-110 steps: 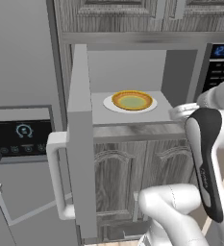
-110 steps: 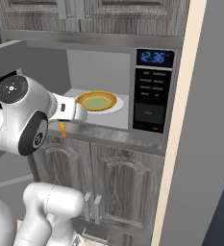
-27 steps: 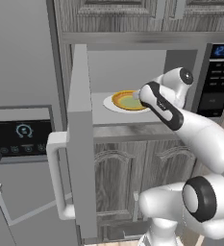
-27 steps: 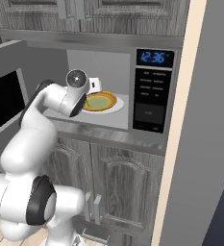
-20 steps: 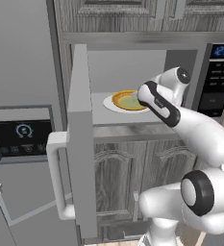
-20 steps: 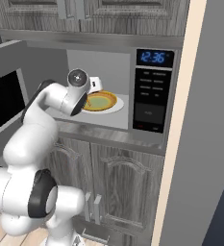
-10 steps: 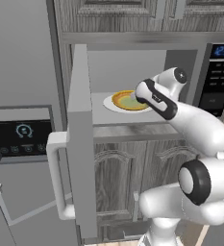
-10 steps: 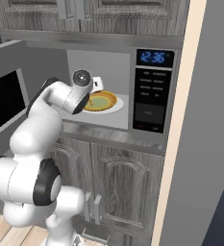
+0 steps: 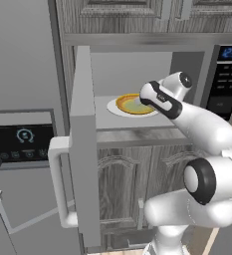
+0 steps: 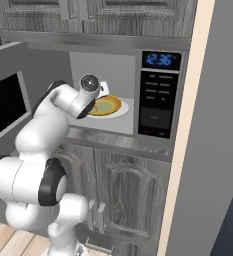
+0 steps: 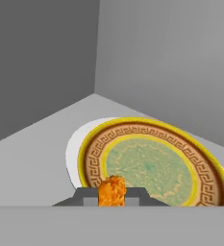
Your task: Pick the shrimp from the counter and place it in the microwave. Then turn on the microwave.
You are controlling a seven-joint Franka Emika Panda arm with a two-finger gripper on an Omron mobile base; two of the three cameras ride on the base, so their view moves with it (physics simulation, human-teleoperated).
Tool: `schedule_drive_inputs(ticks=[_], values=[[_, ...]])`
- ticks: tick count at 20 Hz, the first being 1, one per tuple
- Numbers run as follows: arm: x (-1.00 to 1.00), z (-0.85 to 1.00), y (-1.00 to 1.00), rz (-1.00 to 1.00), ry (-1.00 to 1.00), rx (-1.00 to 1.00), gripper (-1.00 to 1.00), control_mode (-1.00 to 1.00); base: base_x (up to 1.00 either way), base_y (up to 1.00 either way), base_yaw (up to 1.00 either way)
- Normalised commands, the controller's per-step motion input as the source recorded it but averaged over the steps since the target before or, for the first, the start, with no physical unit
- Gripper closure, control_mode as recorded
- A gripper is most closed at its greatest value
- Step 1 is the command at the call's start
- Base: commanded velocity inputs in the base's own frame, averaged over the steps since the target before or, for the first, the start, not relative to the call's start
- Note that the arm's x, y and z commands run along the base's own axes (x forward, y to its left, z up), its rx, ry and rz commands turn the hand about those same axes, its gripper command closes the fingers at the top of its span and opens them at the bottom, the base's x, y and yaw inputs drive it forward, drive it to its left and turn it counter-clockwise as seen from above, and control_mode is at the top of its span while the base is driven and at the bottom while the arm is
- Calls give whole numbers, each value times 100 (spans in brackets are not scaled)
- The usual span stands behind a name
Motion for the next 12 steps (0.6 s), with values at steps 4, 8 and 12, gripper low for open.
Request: schedule_drive_inputs(ticks=[4, 8, 12], values=[[5, -9, 0, 3, 0, -3, 100, -100, 0, 0, 0], [7, -9, 0, 2, 0, -2, 100, -100, 0, 0, 0], [9, -6, 0, 2, 0, -1, 100, -100, 0, 0, 0]])
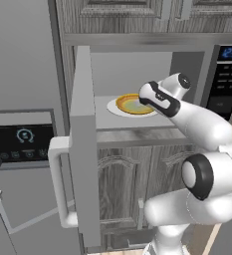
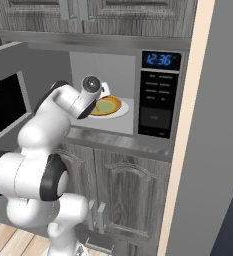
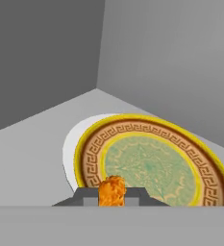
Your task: Pick the shrimp from the counter and place it in the microwave. Then turn on the microwave.
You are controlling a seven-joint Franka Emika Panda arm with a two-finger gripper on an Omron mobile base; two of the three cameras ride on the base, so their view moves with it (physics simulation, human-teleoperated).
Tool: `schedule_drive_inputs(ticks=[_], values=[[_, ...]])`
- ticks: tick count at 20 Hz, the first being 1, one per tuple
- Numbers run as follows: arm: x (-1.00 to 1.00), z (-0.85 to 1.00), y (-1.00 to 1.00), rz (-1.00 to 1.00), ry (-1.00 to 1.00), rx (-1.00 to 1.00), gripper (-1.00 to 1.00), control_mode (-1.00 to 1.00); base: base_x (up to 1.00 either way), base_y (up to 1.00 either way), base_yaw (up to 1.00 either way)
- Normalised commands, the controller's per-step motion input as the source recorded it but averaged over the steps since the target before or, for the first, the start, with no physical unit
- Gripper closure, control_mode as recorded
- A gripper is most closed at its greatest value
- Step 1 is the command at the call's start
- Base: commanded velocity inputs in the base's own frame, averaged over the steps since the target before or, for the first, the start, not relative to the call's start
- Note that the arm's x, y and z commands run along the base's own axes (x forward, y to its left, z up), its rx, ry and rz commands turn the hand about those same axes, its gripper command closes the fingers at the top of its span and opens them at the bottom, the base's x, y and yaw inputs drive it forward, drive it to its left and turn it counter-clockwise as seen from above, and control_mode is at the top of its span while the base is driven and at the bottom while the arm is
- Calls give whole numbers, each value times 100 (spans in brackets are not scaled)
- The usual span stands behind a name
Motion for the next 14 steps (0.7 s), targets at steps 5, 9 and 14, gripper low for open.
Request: schedule_drive_inputs(ticks=[5, 9, 14], values=[[9, -6, 0, 2, 0, -1, 100, -100, 0, 0, 0], [8, -6, 0, 2, 0, 0, 100, -100, 0, 0, 0], [7, -8, 0, 2, 0, 0, 100, -100, 0, 0, 0]])
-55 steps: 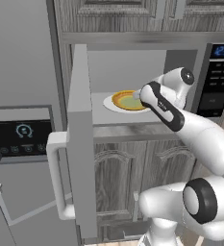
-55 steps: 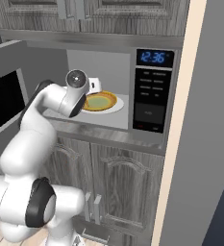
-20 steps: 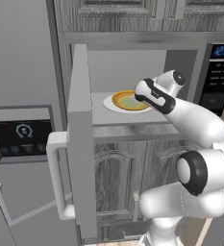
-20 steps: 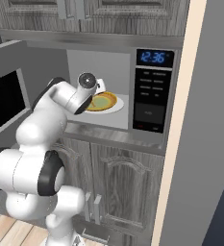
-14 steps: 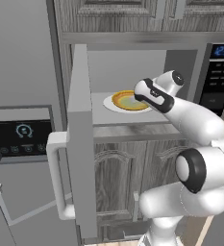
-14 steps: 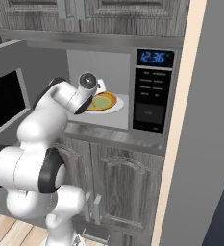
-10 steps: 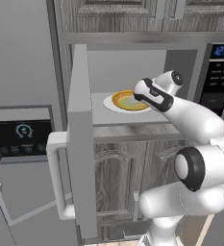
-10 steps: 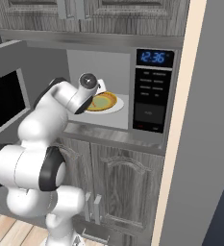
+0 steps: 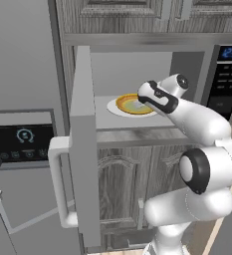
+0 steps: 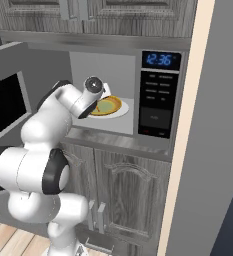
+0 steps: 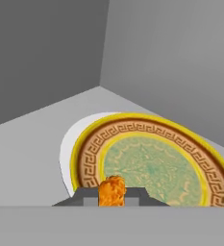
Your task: Pick the shrimp from the counter and place it in the microwave. Then turn on the microwave.
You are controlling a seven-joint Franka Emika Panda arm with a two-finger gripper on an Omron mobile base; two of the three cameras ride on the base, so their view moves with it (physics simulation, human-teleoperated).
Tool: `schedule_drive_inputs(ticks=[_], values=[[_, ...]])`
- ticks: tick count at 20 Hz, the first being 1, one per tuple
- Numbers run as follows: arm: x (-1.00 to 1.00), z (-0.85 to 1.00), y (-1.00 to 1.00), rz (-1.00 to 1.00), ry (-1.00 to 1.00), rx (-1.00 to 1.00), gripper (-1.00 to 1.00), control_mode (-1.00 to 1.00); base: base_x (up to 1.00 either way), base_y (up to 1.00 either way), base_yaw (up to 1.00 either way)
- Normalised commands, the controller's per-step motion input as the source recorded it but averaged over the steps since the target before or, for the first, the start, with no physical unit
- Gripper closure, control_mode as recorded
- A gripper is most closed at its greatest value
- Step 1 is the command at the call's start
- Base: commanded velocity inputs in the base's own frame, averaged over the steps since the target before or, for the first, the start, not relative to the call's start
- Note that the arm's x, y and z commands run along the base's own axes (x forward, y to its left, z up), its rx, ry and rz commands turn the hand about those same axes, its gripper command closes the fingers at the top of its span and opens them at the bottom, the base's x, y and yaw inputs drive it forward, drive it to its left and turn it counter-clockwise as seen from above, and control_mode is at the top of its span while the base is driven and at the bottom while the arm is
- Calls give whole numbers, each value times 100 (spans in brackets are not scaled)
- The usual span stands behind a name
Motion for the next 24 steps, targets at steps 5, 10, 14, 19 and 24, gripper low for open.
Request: schedule_drive_inputs(ticks=[5, 10, 14, 19, 24], values=[[7, -10, 0, 2, 0, -1, 100, -100, 0, 0, 0], [8, -11, 1, 1, 0, -2, 100, -100, 0, 0, 0], [8, -11, 2, 1, 0, -3, 100, -100, 0, 0, 0], [12, -8, 2, 0, 0, -2, 100, -100, 0, 0, 0], [16, -6, 1, 0, 0, -1, 100, -100, 0, 0, 0]])
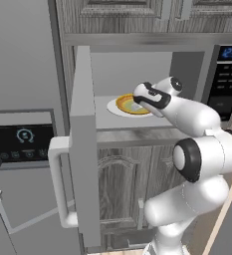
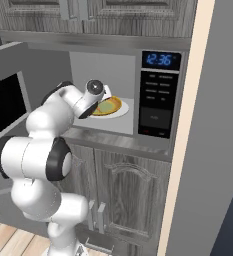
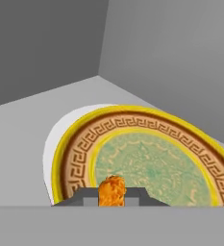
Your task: Pick the shrimp from the counter and place it in the microwave. Then turn on the microwave.
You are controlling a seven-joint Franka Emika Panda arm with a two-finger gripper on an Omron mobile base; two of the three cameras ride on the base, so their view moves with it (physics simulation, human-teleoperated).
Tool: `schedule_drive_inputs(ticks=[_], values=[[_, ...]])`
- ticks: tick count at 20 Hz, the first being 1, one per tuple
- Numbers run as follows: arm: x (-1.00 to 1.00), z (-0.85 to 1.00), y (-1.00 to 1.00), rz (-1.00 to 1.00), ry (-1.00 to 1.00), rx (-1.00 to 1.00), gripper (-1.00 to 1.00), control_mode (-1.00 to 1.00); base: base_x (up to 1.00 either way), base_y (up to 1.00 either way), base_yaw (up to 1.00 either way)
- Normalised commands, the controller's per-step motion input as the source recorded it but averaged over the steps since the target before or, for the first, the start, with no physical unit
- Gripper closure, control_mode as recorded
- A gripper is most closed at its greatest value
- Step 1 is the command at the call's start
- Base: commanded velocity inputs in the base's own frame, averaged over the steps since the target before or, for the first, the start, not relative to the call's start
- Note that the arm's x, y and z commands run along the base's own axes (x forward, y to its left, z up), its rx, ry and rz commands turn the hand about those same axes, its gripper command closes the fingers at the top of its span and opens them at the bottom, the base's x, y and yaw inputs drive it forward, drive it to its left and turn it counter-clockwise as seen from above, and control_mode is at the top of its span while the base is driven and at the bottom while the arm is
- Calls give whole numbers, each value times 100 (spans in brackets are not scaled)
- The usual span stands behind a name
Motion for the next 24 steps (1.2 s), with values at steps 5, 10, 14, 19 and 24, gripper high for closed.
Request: schedule_drive_inputs(ticks=[5, 10, 14, 19, 24], values=[[16, -5, 0, 0, 0, 0, 100, -100, 0, 0, 0], [16, -6, 0, 0, 0, 0, 100, -100, 0, 0, 0], [17, -9, 0, 0, 0, 0, 100, -100, 0, 0, 0], [19, -10, 0, 0, 2, 0, 100, -100, 0, 0, 0], [22, -6, 0, 0, 3, 0, 100, -100, 0, 0, 0]])
